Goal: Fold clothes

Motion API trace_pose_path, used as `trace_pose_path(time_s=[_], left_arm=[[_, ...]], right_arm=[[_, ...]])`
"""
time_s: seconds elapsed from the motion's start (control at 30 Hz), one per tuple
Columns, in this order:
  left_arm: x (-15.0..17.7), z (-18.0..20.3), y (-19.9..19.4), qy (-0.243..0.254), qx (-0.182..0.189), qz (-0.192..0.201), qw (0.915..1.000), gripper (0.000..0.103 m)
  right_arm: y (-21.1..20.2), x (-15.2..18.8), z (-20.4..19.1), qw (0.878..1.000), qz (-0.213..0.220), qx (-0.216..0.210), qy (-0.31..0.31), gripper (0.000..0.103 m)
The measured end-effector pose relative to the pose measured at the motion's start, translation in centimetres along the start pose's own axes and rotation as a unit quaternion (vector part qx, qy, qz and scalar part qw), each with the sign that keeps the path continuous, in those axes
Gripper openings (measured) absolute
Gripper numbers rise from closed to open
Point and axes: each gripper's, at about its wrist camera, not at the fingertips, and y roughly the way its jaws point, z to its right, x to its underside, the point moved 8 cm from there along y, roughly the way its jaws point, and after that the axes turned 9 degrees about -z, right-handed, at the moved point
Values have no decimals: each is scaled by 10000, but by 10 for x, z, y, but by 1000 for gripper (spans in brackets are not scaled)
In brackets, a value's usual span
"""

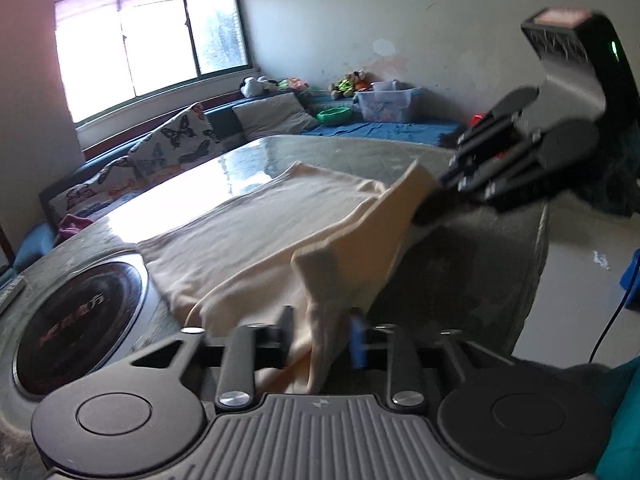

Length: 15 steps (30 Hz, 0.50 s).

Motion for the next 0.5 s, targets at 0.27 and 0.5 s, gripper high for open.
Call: trace_pose_path(time_s=[0.27,0.5], left_arm=[[13,0,1,477,-406,48,9980,40],[11,-6,-8,486,-398,184,9979,11]], right_arm=[[-4,-12,5,9997,121,41,207,10],[-11,-11,1,9991,269,102,310,9]])
